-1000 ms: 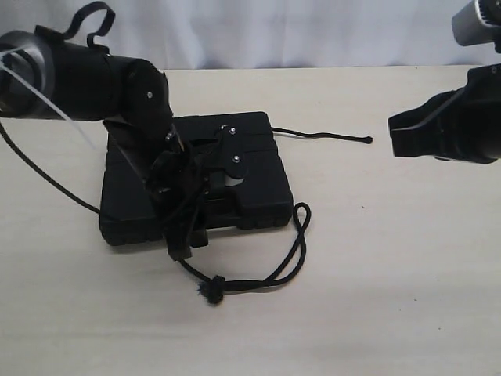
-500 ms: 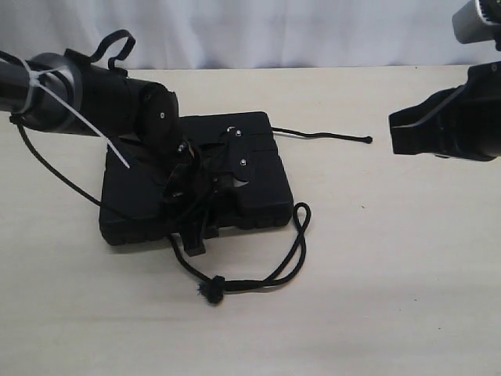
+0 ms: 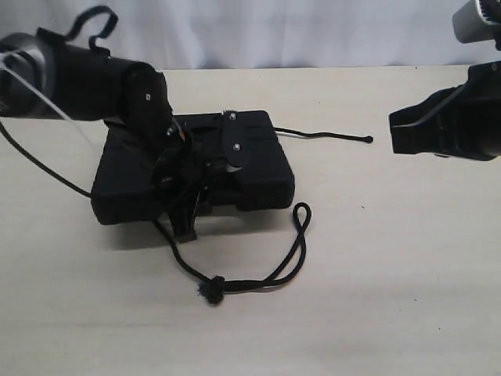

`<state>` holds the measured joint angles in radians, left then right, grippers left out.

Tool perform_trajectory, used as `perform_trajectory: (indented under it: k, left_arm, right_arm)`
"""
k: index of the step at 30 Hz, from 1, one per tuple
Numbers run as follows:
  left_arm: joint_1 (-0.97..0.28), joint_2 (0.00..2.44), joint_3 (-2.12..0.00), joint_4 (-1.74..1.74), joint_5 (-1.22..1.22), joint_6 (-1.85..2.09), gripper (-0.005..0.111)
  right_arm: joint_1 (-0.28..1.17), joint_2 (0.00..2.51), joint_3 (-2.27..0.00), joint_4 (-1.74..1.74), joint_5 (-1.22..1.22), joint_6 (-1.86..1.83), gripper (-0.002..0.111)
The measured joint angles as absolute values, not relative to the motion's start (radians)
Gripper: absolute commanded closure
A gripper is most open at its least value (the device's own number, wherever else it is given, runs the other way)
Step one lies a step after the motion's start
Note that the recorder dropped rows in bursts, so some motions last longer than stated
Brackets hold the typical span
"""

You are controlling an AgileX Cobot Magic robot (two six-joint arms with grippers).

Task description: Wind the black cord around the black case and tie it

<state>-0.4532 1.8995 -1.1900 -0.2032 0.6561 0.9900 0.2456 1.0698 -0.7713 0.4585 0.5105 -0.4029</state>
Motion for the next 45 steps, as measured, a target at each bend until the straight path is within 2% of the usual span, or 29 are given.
perform_trajectory:
  k: [7, 23, 29, 33, 37, 40, 45]
  left_arm:
    - [-0.453, 1.748, -1.19, -0.092, 0.676, 0.988, 0.107]
    - [-0.395, 1.687, -1.23, 0.107, 0.731, 0.897, 0.107]
    - [-0.395, 1.675, -1.282, 0.113, 0.789, 0.892, 0.107]
    - [-0.395, 1.675, -1.284, 0.135, 0.793, 0.892, 0.107]
    - [-0.395, 1.673, -1.286, 0.174, 0.793, 0.892, 0.107]
    - [-0.395, 1.672, -1.286, 0.201, 0.793, 0.892, 0.107]
    - [-0.395, 1.67, -1.286, 0.222, 0.793, 0.892, 0.107]
  right_arm:
    - [0.246, 1.07, -0.771, 0.458, 0.51, -0.403, 0.101]
    - [0.246, 1.103, -0.771, 0.485, 0.51, -0.403, 0.056]
    - [0.246, 1.194, -0.771, 0.545, 0.508, -0.417, 0.054]
    - [0.298, 1.245, -0.771, 0.64, 0.484, -0.602, 0.054]
    - [0.42, 1.27, -0.771, 0.677, 0.351, -0.876, 0.053]
    - [0.501, 1.287, -0.771, 0.679, 0.147, -1.063, 0.053]
    - [0.541, 1.362, -0.771, 0.682, -0.158, -1.152, 0.052]
